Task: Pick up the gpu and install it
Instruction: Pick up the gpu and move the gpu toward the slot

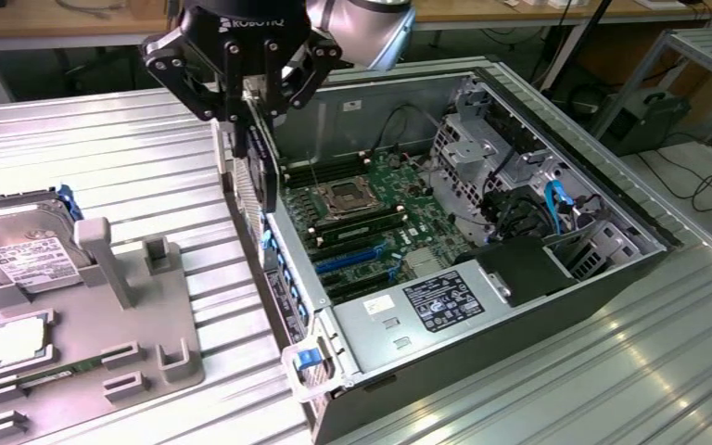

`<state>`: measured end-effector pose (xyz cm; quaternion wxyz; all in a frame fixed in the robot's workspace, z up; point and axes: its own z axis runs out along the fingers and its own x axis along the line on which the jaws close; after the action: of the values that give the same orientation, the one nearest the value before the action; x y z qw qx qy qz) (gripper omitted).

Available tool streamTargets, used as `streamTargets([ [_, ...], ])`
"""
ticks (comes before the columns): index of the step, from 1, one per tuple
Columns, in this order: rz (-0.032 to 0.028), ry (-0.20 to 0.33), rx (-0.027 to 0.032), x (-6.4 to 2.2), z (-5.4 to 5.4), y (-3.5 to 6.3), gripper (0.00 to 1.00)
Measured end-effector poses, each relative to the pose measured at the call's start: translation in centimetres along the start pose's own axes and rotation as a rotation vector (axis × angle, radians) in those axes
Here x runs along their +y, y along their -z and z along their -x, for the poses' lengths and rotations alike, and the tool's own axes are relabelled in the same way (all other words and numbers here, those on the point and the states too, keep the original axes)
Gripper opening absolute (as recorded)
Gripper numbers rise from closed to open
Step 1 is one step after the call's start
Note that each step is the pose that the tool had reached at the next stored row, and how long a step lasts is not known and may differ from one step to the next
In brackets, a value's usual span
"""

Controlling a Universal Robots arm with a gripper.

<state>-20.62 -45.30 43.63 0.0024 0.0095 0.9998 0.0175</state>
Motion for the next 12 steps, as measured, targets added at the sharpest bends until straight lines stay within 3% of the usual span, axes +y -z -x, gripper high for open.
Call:
streamTargets([
  [12,0.0,0.0,-0.0005,0.08,4.4,-0.2,0.27],
])
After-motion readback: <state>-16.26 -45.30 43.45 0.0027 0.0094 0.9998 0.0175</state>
